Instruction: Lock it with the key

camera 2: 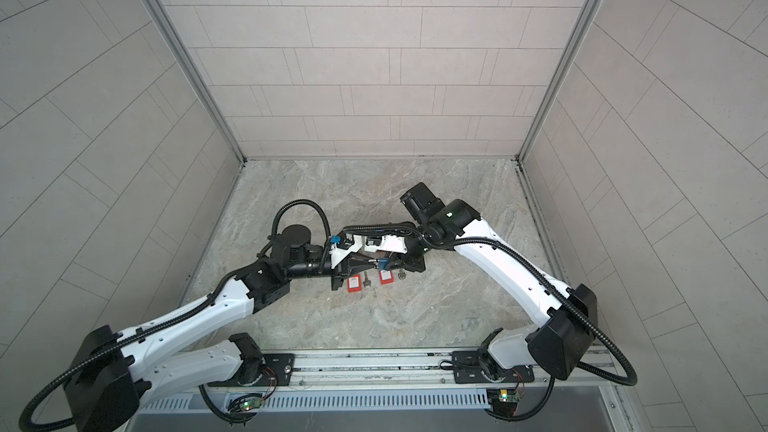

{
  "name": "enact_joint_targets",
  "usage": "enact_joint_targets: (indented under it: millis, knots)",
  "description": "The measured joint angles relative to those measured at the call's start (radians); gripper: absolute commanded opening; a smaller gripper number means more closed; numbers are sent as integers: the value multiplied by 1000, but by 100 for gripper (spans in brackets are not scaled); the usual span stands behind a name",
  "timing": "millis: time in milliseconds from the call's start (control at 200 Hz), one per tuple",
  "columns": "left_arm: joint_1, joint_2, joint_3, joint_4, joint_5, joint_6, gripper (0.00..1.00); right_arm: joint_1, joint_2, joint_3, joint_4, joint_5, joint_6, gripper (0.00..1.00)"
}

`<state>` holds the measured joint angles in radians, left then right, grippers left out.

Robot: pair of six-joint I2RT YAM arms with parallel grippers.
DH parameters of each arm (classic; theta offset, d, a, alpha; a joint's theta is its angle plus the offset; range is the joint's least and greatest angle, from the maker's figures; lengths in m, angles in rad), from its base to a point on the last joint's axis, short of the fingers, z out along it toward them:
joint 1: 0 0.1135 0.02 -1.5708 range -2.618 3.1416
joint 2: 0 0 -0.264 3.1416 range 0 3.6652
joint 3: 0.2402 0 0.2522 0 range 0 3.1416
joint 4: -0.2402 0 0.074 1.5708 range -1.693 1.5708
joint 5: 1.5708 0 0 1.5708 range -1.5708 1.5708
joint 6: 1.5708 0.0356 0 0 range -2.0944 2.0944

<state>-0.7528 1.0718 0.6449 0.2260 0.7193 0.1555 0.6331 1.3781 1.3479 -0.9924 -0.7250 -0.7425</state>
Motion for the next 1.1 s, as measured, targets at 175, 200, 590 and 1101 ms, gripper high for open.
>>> enact_joint_targets:
  millis: [175, 200, 590, 1101]
  knots:
    - [1, 29, 0, 47, 26, -16, 0, -4, -7, 2, -11, 8, 18, 0]
    - [1, 34, 0, 52, 29, -17, 0, -4, -7, 2, -14, 10, 20, 0]
    - [15, -63, 13, -43, 2, 49, 0, 3, -38, 2, 30, -10, 11, 22]
    - [57, -169, 78, -247, 5, 163, 0, -5, -260, -90, 150, 33, 28, 34]
